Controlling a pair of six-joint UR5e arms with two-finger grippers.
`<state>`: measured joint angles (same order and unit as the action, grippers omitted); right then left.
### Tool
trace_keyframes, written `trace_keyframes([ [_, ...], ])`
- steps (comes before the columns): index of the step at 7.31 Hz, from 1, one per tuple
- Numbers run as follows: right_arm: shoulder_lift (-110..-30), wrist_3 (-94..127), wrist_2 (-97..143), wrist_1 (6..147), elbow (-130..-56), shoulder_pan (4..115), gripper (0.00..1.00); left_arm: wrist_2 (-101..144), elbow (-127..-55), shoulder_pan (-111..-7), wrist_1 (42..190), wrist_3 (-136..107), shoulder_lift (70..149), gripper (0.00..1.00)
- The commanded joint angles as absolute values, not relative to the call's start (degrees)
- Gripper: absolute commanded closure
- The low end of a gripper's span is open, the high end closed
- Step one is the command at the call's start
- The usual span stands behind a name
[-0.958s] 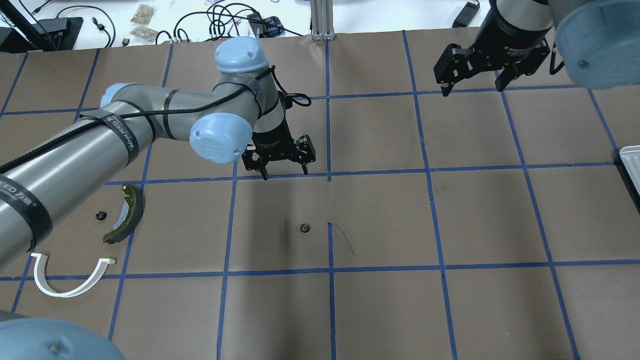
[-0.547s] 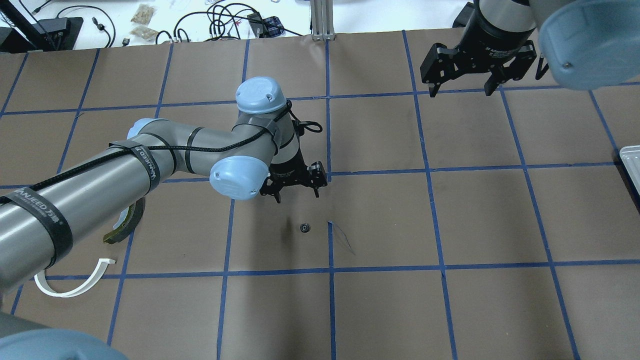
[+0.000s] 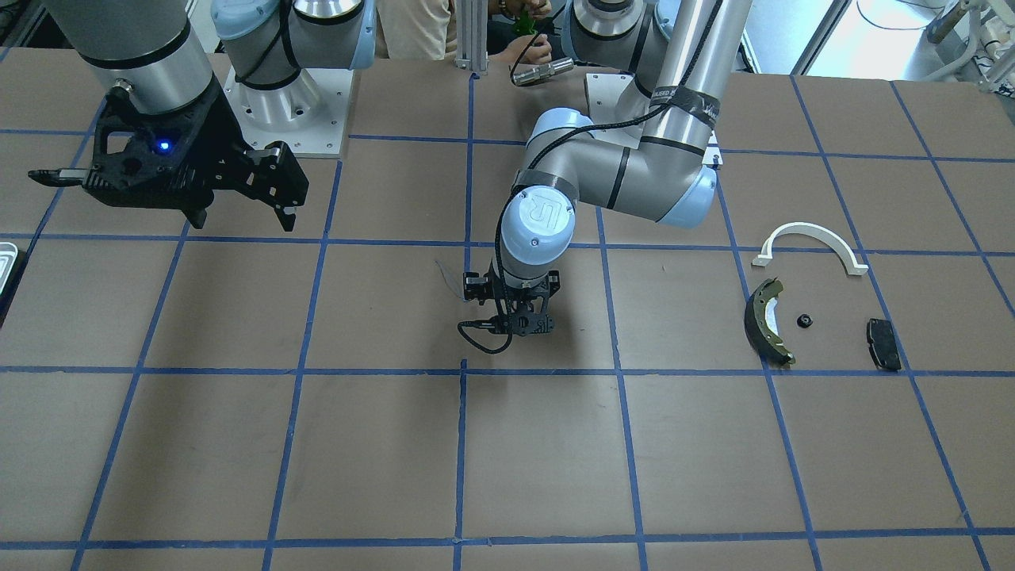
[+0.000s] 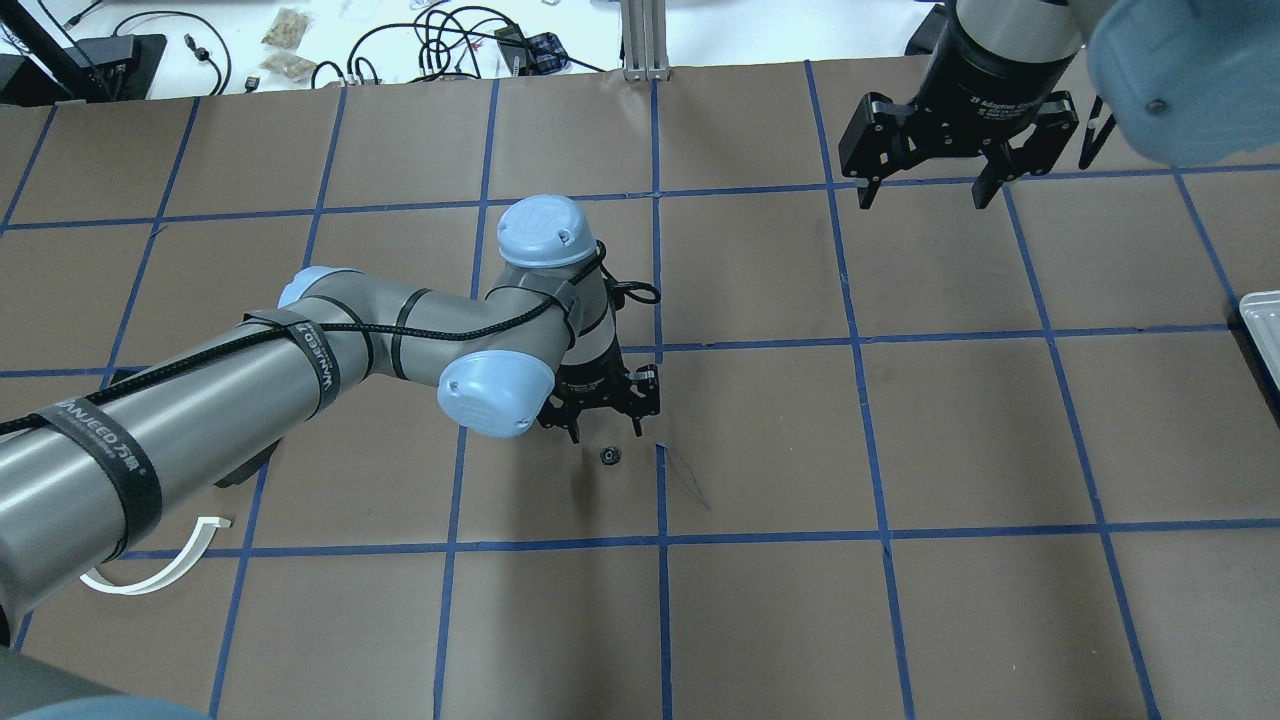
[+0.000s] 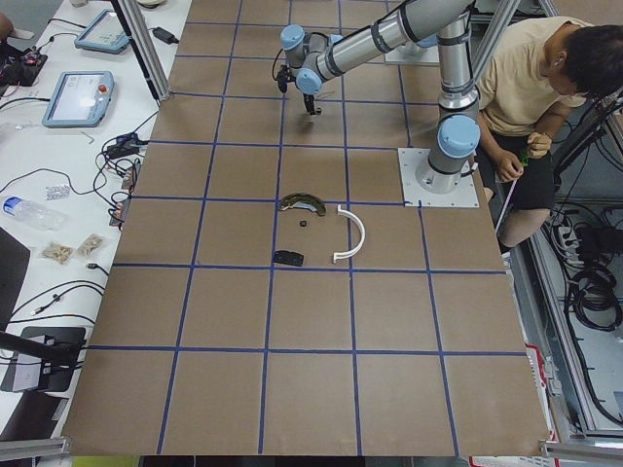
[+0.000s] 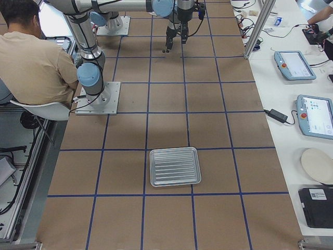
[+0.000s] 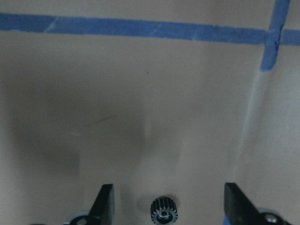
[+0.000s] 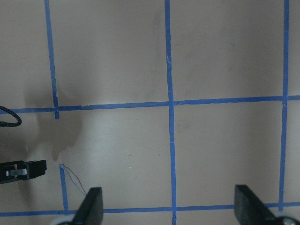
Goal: Place bearing gear from tray to pile
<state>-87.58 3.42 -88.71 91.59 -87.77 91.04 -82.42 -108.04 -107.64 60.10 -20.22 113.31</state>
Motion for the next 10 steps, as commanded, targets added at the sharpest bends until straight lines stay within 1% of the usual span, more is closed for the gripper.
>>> trace_keyframes([
  [1,-87.89,2.47,-89.73,91.05,-88.07,90.62,0.00,-82.36,-108.37,-107.93,60.12,-20.21,113.55,0.35],
  [3,-88.67,4.21,-91.13,90.62,-88.07,90.09,0.00,-82.35,-108.63,-108.11,60.29,-20.13,113.29,0.40],
  [5,-88.68,2.82,-92.20,91.58,-88.33,90.09,0.00,-82.62,-109.95,-107.93,59.94,-19.78,113.12,0.40],
  [6,-88.68,3.07,-91.85,91.67,-88.33,90.09,0.00,-82.53,-109.95,-107.93,59.85,-19.78,113.20,0.42],
  [8,-88.95,1.07,-90.80,91.84,-88.33,90.09,0.00,-82.27,-109.95,-107.93,59.77,-19.86,113.03,1.00],
  [10,-88.95,0.79,-90.70,91.76,-88.33,90.00,0.00,-82.35,-109.52,-107.76,59.77,-19.34,112.94,1.00],
])
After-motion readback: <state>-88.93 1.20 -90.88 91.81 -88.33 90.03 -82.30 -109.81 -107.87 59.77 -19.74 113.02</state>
